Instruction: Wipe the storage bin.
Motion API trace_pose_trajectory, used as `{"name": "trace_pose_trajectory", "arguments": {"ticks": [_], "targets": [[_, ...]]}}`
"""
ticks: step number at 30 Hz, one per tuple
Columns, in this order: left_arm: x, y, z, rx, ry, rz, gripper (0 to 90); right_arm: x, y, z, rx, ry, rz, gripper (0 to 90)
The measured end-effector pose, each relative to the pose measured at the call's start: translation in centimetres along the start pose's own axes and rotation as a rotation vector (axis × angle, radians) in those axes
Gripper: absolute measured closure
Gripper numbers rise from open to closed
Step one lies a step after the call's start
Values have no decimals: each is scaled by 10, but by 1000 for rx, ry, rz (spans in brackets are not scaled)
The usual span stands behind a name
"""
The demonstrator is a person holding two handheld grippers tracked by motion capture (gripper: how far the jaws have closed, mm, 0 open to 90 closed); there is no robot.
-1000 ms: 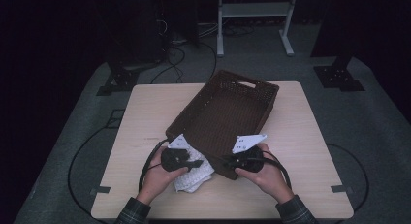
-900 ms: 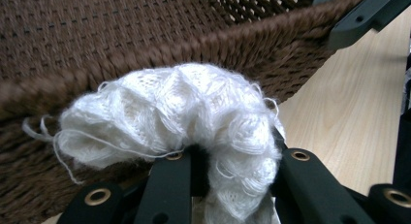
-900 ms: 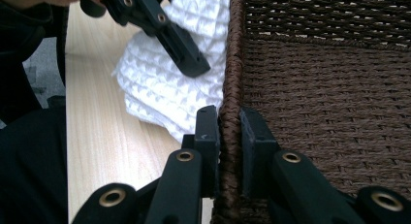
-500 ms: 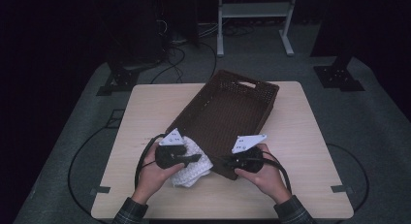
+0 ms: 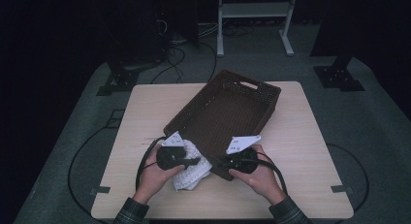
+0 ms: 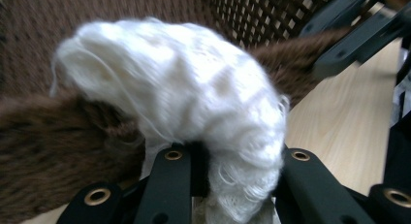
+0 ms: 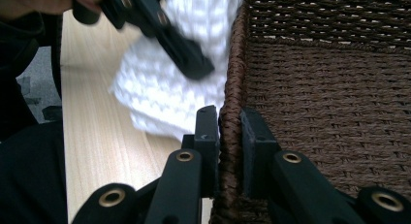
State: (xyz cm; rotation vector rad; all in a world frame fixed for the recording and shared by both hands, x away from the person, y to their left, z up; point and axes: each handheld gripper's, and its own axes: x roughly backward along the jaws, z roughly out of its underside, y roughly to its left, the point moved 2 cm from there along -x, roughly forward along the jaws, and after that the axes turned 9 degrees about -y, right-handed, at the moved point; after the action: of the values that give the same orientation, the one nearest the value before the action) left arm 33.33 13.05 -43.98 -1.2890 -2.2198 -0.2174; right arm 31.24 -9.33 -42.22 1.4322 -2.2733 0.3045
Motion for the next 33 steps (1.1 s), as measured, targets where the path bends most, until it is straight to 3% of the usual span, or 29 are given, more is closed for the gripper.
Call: {"name": "trace_pose_trajectory", "arguments": {"ticks": [3,8,14,22,28,33], "targets": [[-11,-1,6,-11,43,-7,728,0,1,0,3,-1,2,787],[-15,0,10,-23,74,-11,729,-1,1,0,5,-2,1,787],[-29,-1,19,-43,152,-19,730,-4,3,-3,25,7,3,774],[-28,2,21,-24,143,-5,730,20,-2,-9,41,-35,-11,740],[-26,2,19,-7,126,6,731,35,-1,-3,46,-22,-22,759],[-21,-2,12,-6,93,25,732,38,-2,5,16,-42,-44,800]]}}
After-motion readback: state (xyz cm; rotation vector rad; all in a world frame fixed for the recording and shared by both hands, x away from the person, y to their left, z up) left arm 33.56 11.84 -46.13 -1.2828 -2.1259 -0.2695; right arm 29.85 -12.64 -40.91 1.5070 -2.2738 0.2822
